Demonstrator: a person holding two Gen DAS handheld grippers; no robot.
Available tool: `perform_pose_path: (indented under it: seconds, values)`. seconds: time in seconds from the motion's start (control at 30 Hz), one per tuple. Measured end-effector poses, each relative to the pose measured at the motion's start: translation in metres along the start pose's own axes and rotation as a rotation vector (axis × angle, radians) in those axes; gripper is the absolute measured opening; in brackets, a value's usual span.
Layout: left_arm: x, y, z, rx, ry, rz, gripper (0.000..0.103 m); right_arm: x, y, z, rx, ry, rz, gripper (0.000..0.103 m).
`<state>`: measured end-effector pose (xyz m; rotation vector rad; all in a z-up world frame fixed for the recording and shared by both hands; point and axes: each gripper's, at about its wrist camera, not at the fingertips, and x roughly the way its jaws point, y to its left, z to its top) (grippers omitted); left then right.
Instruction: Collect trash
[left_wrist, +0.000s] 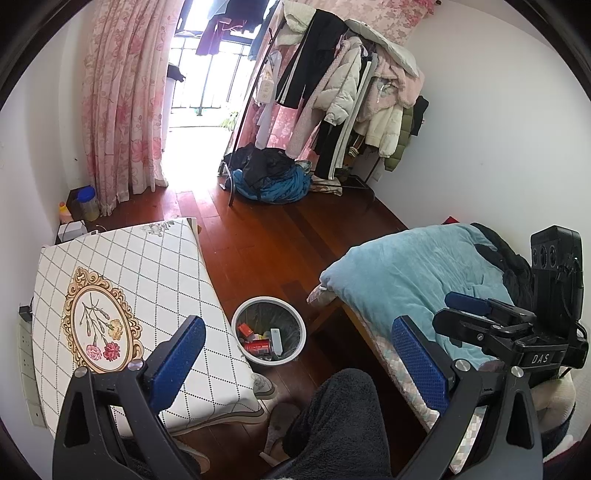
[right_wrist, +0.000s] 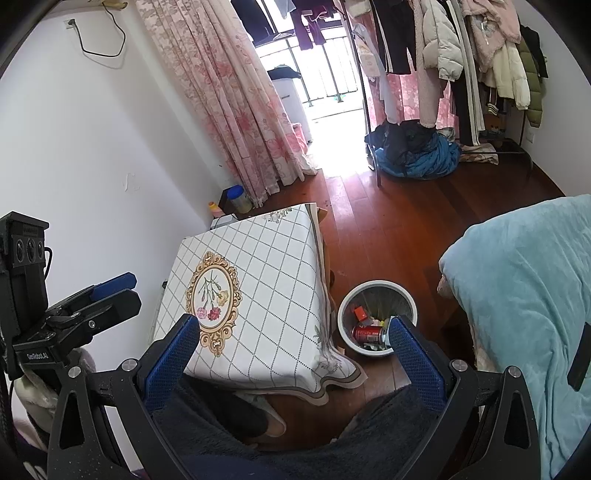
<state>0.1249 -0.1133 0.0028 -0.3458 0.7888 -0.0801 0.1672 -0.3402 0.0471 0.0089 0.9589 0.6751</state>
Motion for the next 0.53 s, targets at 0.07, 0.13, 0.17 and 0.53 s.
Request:
perform_pose_path:
  seconds: [0.07,0.13,0.17,0.53]
  values:
    - [0.0001,0.0005,0.0,0.001,0.0,0.002,0.103,0.0004,0.0011,0.0002,0.0,0.0,0.0,0.103]
    - [0.0007,-0.0002,-0.0001,-0.002,-0.001,0.002,0.103,0.0006,0.0017,-0.0003,0.001,0.0,-0.002,0.103]
    - [0.0007,-0.0002,-0.0002,-0.001,0.0,0.001,0.103,0.0008,0.0021,-0.0001,0.002,0.0,-0.002,0.103]
    - [0.0037,-0.0037,-0.001,-0.007,0.0,-0.012,0.103,0.0018,0.0038,0.0019,0.0,0.005,0.003,0.103]
